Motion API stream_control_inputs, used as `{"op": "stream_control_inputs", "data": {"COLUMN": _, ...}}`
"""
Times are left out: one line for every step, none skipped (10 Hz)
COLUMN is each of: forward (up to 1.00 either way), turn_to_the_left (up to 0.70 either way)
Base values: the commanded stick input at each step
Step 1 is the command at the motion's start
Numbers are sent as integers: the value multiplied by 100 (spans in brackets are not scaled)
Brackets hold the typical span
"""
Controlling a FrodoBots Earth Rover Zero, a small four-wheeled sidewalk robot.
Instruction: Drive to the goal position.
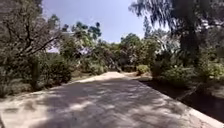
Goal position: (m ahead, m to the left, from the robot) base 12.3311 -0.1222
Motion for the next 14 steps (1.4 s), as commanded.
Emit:
{"op": "stream_control_inputs", "data": {"forward": 70, "turn_to_the_left": 0}}
{"op": "stream_control_inputs", "data": {"forward": 70, "turn_to_the_left": 0}}
{"op": "stream_control_inputs", "data": {"forward": 70, "turn_to_the_left": 0}}
{"op": "stream_control_inputs", "data": {"forward": 70, "turn_to_the_left": 0}}
{"op": "stream_control_inputs", "data": {"forward": 70, "turn_to_the_left": 0}}
{"op": "stream_control_inputs", "data": {"forward": 70, "turn_to_the_left": 0}}
{"op": "stream_control_inputs", "data": {"forward": 70, "turn_to_the_left": 0}}
{"op": "stream_control_inputs", "data": {"forward": 70, "turn_to_the_left": 0}}
{"op": "stream_control_inputs", "data": {"forward": 70, "turn_to_the_left": 0}}
{"op": "stream_control_inputs", "data": {"forward": 70, "turn_to_the_left": 0}}
{"op": "stream_control_inputs", "data": {"forward": 70, "turn_to_the_left": 0}}
{"op": "stream_control_inputs", "data": {"forward": 70, "turn_to_the_left": 0}}
{"op": "stream_control_inputs", "data": {"forward": 70, "turn_to_the_left": 0}}
{"op": "stream_control_inputs", "data": {"forward": 70, "turn_to_the_left": 0}}
